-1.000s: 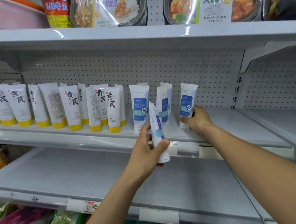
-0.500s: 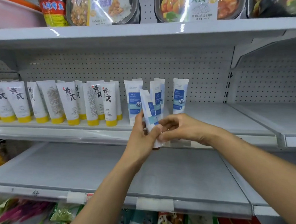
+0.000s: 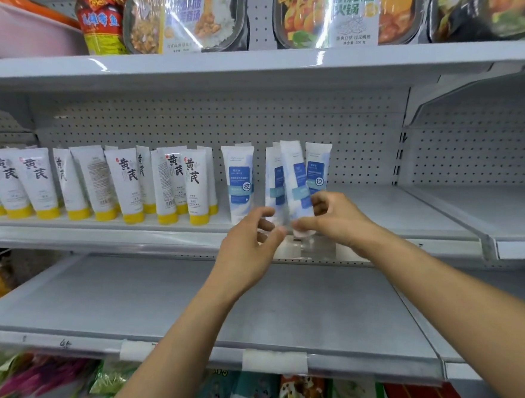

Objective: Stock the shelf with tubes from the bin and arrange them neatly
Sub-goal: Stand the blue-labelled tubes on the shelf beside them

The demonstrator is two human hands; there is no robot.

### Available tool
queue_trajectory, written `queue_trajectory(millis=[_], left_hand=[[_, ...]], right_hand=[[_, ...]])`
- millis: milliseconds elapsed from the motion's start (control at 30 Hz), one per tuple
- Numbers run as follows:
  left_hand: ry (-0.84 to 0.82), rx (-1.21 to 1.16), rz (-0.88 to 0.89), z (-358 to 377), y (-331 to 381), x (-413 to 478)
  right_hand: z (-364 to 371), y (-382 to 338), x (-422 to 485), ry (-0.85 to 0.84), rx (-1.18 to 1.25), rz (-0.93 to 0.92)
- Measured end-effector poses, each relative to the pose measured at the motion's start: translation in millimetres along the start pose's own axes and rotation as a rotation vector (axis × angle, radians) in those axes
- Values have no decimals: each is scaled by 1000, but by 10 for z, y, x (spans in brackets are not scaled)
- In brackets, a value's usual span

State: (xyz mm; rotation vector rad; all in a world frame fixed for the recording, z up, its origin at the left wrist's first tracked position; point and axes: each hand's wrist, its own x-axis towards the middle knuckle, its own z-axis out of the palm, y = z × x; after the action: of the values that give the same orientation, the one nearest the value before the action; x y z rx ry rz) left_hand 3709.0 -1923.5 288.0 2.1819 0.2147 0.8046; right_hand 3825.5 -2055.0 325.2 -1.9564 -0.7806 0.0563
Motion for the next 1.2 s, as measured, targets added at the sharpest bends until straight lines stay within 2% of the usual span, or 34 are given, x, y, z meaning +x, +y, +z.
queue_trajectory(millis=[100,233,633,933,1067,1200], left_hand=[[31,329,56,12,-37,-53],[7,506,75,70,-50,-74],[-23,528,33,93,-109,-29],[-28,519,11,137,-133,29],[-50,539,-6,119,-182,-6],[-29,525,-35,80,-253,-147]], right_hand=[[-66,12,94,94,-2,28],[-45,60,213,132,-35,52],[7,263,434,126,-153,150],[-14,281,406,102,-210,143],[-68,216,186,115,-364,81],[-76,189,-164,178,-616,-118]])
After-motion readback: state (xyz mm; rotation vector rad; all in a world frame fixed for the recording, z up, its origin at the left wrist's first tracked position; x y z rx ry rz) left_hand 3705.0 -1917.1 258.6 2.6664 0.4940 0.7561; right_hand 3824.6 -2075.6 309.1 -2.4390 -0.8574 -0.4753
